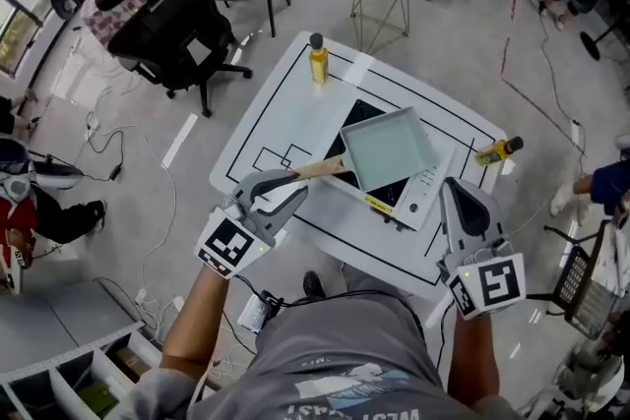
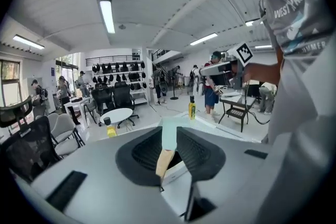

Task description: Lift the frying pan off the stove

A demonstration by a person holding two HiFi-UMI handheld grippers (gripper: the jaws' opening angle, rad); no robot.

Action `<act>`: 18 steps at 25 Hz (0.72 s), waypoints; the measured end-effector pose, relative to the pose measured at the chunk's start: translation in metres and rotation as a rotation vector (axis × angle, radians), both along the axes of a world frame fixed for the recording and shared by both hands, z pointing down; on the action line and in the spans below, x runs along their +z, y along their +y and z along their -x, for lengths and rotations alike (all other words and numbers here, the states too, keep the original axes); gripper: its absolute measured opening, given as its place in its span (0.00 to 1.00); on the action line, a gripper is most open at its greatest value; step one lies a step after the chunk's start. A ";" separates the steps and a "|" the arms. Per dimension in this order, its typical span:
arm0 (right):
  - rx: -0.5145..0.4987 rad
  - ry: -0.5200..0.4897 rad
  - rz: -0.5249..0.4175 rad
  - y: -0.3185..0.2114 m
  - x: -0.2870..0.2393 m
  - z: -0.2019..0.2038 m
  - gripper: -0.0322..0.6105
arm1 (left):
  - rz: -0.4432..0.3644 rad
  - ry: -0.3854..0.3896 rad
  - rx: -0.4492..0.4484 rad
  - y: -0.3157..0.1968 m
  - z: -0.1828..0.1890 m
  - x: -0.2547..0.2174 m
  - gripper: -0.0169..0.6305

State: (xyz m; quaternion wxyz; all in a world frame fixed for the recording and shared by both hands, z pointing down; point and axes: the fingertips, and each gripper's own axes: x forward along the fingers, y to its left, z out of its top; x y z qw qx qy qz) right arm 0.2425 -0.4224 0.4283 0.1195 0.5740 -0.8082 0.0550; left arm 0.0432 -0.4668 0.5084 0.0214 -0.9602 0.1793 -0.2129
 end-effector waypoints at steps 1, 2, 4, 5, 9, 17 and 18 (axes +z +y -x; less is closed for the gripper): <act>0.003 -0.003 0.004 -0.001 0.003 -0.002 0.07 | -0.001 -0.034 0.011 -0.004 -0.003 0.010 0.14; 0.006 -0.007 0.009 -0.003 0.006 -0.005 0.07 | 0.000 -0.068 0.024 -0.008 -0.006 0.020 0.16; 0.013 -0.016 0.019 -0.004 0.011 -0.008 0.07 | 0.004 -0.143 0.050 -0.014 -0.011 0.040 0.22; 0.016 -0.021 0.024 -0.005 0.014 -0.009 0.07 | 0.005 -0.181 0.063 -0.016 -0.013 0.049 0.25; 0.028 -0.039 0.037 -0.009 0.025 -0.017 0.07 | 0.024 -0.296 0.112 -0.025 -0.023 0.083 0.40; 0.038 -0.057 0.072 -0.013 0.043 -0.025 0.07 | 0.043 -0.509 0.199 -0.036 -0.037 0.138 0.54; 0.040 -0.057 0.075 -0.013 0.045 -0.026 0.07 | 0.046 -0.529 0.207 -0.038 -0.039 0.143 0.54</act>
